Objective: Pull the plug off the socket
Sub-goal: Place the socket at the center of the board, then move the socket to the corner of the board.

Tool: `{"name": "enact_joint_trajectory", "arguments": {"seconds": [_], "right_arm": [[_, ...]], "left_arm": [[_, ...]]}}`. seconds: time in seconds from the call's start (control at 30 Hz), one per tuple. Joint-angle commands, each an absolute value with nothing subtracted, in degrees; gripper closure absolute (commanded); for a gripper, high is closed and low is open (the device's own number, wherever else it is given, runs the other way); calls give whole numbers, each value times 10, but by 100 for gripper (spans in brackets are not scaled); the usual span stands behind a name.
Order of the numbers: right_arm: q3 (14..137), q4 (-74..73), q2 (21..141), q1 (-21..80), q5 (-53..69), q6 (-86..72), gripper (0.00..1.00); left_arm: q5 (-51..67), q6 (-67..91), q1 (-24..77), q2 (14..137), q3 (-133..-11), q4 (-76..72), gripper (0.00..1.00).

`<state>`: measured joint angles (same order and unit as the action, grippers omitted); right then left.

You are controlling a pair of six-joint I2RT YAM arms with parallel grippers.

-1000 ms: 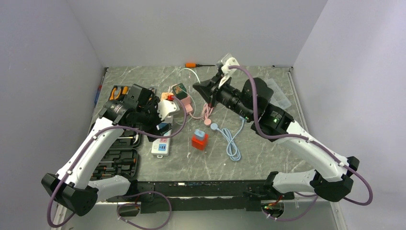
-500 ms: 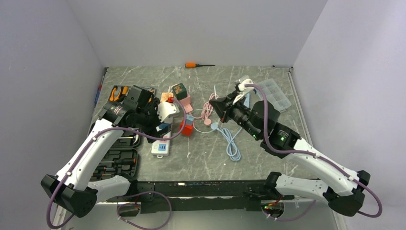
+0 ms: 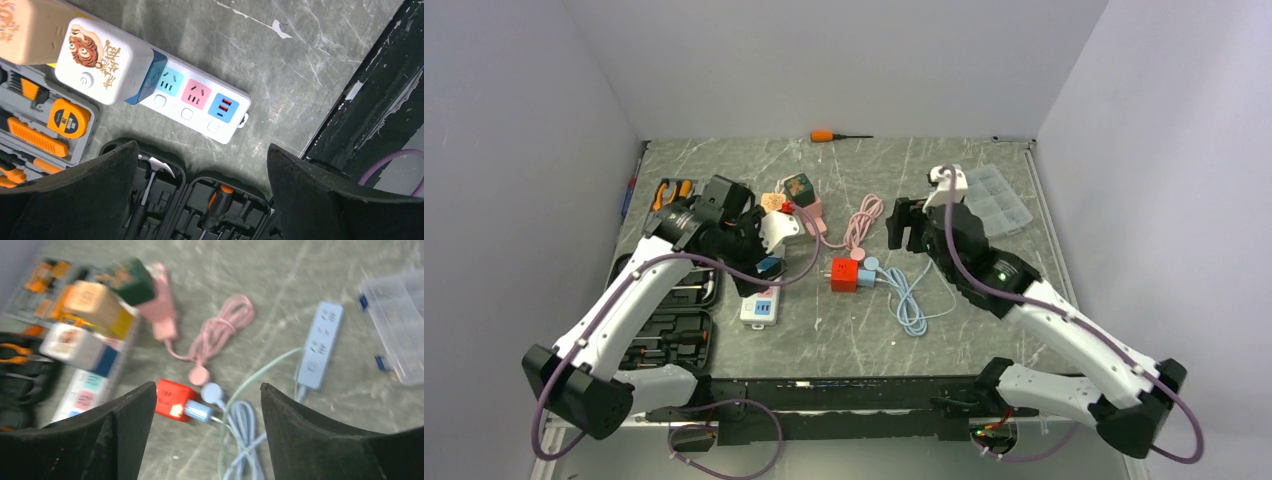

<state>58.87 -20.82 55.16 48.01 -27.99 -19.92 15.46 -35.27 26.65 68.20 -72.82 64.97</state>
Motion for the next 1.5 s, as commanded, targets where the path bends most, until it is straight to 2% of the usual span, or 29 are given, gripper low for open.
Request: {"name": "enact_joint_trajectory", "arguments": {"seconds": [0.0, 0.07, 0.33, 0.43, 0.5, 0.57, 0.63, 0.9, 1.17, 1.47], "right_arm": [[605, -313, 624, 393, -204, -274, 16], [600, -334, 646, 358, -169, -293, 12], [648, -459, 671, 275, -18, -348, 12], [684, -518, 682, 304, -18, -367, 11], [695, -522, 674, 318, -27, -371, 16], [678, -478, 652, 327, -36, -369, 22], [655, -425, 667, 330, -24, -373, 24], [650, -220, 851, 389, -65, -372, 28], [760, -212, 1021, 432, -116, -364, 30], [740, -162, 1042, 459, -74, -350, 31]], "left_arm": [[175, -350, 265, 715, -760, 643, 1], [176, -349, 265, 721, -767, 645, 1], [171, -358, 265, 716, -749, 650, 1], [175, -352, 265, 718, -751, 652, 1], [179, -351, 265, 715, -750, 653, 1], [180, -351, 265, 710, -744, 645, 1], [175, -349, 265, 711, -736, 635, 1], [179, -336, 251, 703, -734, 635, 1], [212, -345, 183, 684, -735, 652, 1], [200, -349, 171, 660, -710, 636, 1]]}}
